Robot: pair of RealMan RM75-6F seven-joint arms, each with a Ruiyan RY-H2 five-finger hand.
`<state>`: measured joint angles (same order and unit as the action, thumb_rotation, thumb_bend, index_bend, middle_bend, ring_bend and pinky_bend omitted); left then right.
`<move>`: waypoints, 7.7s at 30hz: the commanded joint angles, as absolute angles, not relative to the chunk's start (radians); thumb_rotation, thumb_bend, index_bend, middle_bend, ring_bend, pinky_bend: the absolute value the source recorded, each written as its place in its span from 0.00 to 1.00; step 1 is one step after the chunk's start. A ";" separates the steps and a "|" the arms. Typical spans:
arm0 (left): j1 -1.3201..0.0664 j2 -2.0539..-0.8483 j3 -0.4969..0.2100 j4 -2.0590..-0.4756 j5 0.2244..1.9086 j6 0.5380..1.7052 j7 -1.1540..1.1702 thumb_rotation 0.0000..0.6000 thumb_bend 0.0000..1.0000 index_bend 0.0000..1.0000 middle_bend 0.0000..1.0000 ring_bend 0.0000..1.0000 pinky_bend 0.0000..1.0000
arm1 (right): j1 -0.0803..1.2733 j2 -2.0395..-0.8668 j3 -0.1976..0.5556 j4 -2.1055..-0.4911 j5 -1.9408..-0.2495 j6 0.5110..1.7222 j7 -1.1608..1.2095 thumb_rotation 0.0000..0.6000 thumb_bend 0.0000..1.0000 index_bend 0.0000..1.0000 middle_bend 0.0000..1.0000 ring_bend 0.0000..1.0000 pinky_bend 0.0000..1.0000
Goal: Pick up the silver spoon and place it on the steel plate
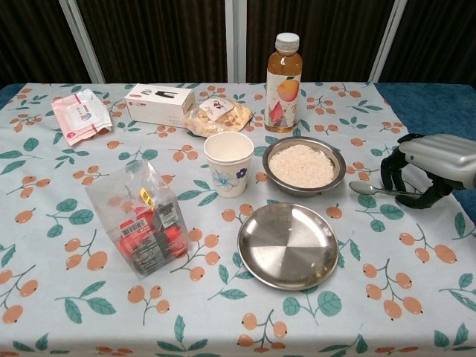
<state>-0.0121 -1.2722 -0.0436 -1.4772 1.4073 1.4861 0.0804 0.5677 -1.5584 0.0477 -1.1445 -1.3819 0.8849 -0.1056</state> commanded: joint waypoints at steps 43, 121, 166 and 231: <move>-0.004 -1.282 -0.047 -1.437 1.420 1.505 0.020 1.00 0.07 0.21 0.18 0.13 0.05 | 1.216 -1.457 -0.097 -1.449 -0.732 0.654 -1.045 1.00 0.33 0.59 0.56 0.21 0.02; 0.013 -1.270 -0.052 -1.463 1.409 1.524 0.041 1.00 0.07 0.21 0.18 0.13 0.05 | 1.387 -1.521 -0.081 -1.445 -0.972 0.813 -1.217 1.00 0.33 0.60 0.56 0.23 0.00; 0.018 -1.268 -0.053 -1.466 1.419 1.532 0.048 1.00 0.07 0.21 0.18 0.13 0.05 | 1.125 -1.485 -0.022 -1.590 -1.133 1.090 -1.185 1.00 0.33 0.60 0.56 0.24 0.00; 0.011 -1.258 -0.053 -1.484 1.456 1.559 0.054 1.00 0.07 0.21 0.18 0.13 0.05 | 0.484 -1.324 -0.085 -1.569 -1.531 1.332 -0.370 1.00 0.15 0.03 0.16 0.00 0.00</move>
<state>0.0094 -1.2596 -0.0524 -1.4816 1.4554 1.5569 0.0528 0.5090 -1.3558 -0.0941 -1.5574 -1.5433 1.3057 -0.3813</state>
